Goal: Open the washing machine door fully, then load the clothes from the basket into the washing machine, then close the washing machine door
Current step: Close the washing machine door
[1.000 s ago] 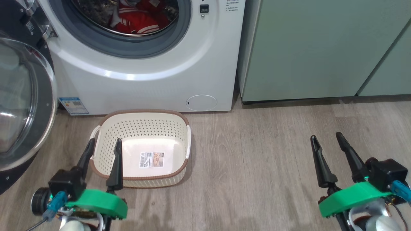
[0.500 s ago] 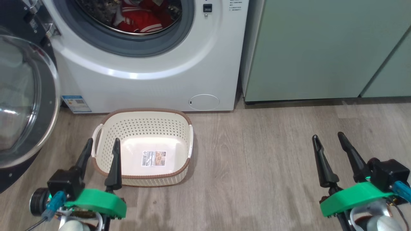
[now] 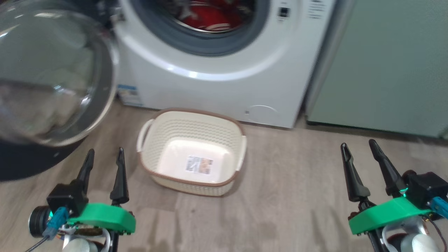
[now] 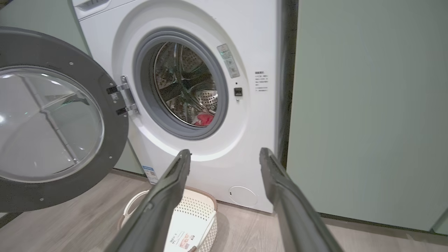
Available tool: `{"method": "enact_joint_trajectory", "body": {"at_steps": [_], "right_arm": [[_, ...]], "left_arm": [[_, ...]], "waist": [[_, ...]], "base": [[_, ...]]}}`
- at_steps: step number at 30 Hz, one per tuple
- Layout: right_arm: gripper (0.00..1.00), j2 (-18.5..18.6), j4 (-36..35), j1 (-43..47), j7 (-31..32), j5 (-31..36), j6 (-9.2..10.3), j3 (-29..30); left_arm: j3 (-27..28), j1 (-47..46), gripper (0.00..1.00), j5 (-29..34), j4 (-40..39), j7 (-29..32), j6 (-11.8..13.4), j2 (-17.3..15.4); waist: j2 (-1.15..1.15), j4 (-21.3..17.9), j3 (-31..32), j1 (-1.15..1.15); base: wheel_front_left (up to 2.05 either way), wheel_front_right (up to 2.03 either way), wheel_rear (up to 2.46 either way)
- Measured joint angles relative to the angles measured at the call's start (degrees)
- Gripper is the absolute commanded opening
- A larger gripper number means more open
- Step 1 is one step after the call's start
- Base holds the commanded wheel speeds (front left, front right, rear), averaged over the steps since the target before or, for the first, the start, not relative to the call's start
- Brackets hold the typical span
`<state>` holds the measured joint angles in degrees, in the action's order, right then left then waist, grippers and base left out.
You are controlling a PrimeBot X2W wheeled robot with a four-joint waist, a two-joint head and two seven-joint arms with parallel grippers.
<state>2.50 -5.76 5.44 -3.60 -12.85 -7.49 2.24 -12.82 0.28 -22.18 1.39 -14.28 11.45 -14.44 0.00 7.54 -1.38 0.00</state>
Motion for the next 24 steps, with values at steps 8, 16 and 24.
{"method": "enact_joint_trajectory", "body": {"at_steps": [8,16,24], "right_arm": [[1.0,0.0,-0.5,0.1,0.1,-0.8,0.0,-1.1],[1.0,0.0,-0.3,0.9,0.1,-1.6,0.0,-2.7],[1.0,0.0,0.8,1.3,0.0,-2.4,0.0,-4.1]], "left_arm": [[1.2,1.2,1.0,0.6,-0.1,0.0,0.9,0.6],[3.0,3.8,1.0,0.5,-0.5,0.0,1.9,0.5],[3.6,4.7,1.0,0.5,-1.0,0.1,2.9,0.3]], "waist": [[0.0,8.9,1.2,0.0],[0.0,15.4,3.2,0.0],[0.0,17.8,4.2,0.0]], "base": [[0.0,0.0,0.0],[0.0,0.0,0.0],[0.0,0.0,0.0]]}}
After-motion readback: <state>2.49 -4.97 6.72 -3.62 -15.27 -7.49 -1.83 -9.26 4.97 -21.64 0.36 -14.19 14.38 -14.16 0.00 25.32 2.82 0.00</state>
